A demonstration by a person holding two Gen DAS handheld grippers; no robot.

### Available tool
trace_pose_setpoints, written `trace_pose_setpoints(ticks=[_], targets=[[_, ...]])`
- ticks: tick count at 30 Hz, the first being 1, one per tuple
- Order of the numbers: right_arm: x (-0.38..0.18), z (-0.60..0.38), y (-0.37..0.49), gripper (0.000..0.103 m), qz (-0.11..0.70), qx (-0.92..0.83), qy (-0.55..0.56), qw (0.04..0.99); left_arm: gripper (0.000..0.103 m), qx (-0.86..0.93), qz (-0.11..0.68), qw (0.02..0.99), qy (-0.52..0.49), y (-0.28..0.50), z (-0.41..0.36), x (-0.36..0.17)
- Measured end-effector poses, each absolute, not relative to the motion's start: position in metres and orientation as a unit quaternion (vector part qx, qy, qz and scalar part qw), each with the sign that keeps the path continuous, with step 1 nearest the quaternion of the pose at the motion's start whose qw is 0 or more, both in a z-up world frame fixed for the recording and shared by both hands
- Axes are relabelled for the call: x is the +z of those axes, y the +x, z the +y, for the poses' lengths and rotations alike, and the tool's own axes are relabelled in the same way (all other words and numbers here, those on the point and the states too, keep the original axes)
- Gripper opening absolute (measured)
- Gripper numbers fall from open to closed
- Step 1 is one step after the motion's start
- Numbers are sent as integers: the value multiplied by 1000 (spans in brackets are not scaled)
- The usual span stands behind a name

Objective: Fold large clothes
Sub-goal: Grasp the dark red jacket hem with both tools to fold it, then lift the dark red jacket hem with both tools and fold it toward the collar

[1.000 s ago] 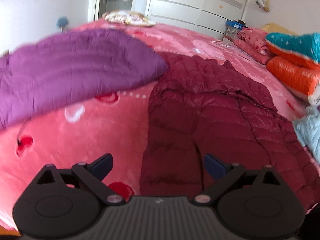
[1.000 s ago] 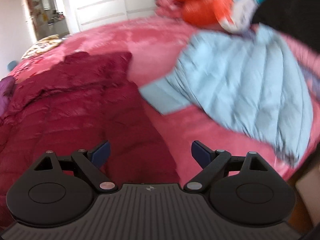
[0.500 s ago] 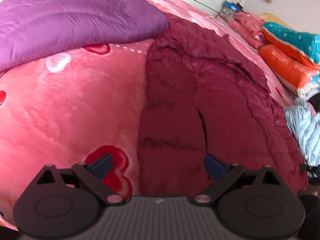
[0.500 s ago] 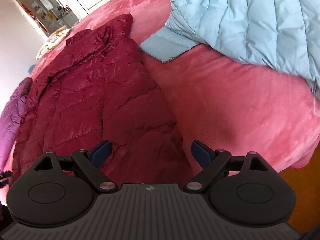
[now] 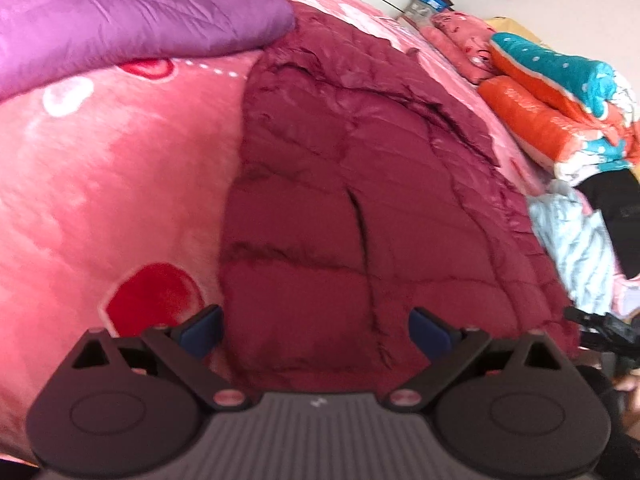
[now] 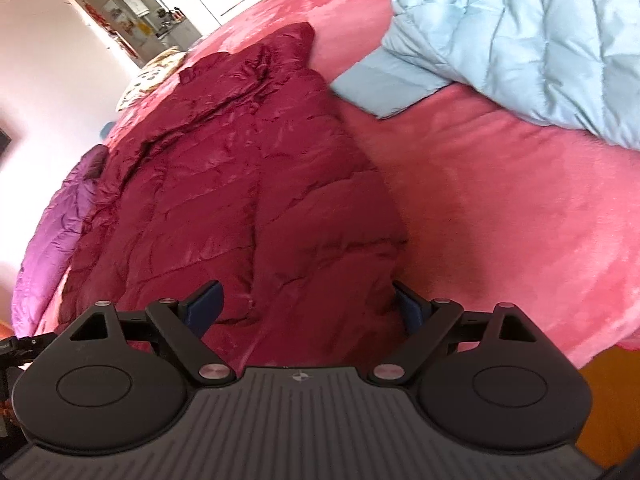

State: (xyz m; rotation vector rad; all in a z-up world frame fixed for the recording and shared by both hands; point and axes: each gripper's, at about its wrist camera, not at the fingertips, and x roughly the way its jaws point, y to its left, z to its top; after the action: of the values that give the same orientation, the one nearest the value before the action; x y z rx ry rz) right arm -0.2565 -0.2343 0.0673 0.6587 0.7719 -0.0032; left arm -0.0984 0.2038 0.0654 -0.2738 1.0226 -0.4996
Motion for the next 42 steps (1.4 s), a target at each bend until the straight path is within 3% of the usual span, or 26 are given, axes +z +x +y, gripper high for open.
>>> trace_pose_setpoints(ticks=[4, 7, 13, 16, 18, 20, 24, 29, 42], targets=[[66, -233, -254, 89, 363, 10, 326, 873, 98, -261, 492, 815, -158, -100, 205, 62], [67, -229, -251, 70, 366, 36, 326, 871, 97, -284, 498, 798, -185, -101, 206, 61], [66, -223, -238, 69, 394, 54, 319, 860, 84, -329, 510, 774, -181, -107, 191, 56], [67, -222, -235, 66, 397, 58, 317, 860, 65, -335, 512, 769, -186, -107, 187, 55], [67, -221, -233, 57, 398, 58, 315, 860, 48, -333, 516, 765, -194, -106, 188, 52], [67, -221, -232, 45, 397, 57, 315, 860, 38, -331, 519, 763, -199, -106, 190, 50], [71, -218, -233, 35, 396, 49, 305, 865, 19, -336, 513, 758, -221, -104, 194, 51], [89, -217, -229, 26, 378, 58, 296, 875, 16, -357, 496, 755, -239, -104, 192, 59], [131, -238, -203, 24, 187, 113, 473, 853, 14, -377, 390, 758, -361, -64, 200, 108]])
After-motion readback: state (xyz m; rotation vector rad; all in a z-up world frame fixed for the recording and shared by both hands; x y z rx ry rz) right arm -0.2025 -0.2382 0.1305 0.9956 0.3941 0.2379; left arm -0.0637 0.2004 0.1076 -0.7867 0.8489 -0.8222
